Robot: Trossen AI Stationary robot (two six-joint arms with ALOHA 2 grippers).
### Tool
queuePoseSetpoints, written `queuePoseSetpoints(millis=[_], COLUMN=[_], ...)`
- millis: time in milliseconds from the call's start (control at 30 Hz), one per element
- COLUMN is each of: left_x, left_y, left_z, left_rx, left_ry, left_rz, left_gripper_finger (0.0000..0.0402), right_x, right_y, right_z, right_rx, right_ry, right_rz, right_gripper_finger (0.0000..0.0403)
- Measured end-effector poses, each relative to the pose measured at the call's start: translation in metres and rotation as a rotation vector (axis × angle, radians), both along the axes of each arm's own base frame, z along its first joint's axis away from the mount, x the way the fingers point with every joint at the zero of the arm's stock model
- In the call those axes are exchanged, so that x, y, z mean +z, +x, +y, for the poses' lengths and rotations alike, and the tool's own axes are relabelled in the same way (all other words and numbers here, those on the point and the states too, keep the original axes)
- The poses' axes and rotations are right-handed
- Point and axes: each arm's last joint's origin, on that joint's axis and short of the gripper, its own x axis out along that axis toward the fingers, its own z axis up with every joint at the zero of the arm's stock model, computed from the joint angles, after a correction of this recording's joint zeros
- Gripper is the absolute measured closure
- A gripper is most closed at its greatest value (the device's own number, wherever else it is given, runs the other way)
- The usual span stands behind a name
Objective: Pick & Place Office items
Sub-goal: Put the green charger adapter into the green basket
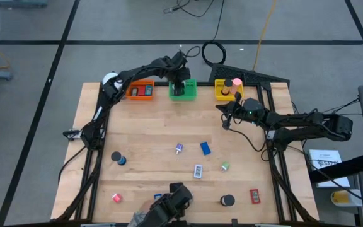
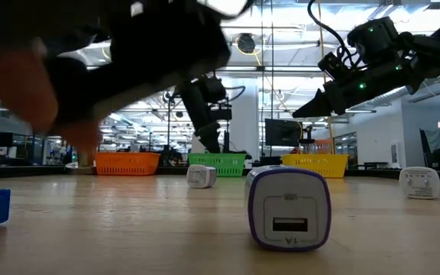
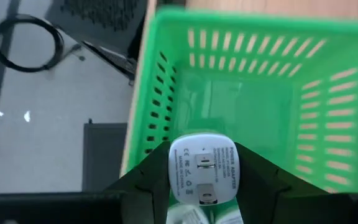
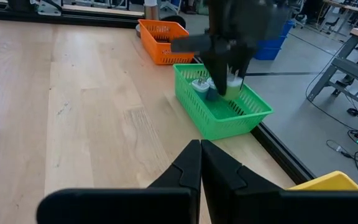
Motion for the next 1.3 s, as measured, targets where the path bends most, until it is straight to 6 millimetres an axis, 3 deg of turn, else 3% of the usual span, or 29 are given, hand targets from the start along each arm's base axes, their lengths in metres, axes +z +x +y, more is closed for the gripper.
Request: queuePoseSetpoints(millis=[233, 1300], left_x=[-0.016, -0.017], left_y=[0.002, 0.005], left_z=[0.003, -0.003], left_rx=[0.004, -0.012], left_ry=[-0.008, 0.055], left_rz=[0.025, 0.092], left_gripper_finger=[0.0267, 0.0209], right_x=[0.001, 0.001], right_y=[0.0, 0.0], right_z=[0.001, 0.0], right_rx=[0.024, 0.021], right_ry=[0.002, 0.001], right_rz=[-0.01, -0.01], right_gripper_finger=[0.0401, 0.0402])
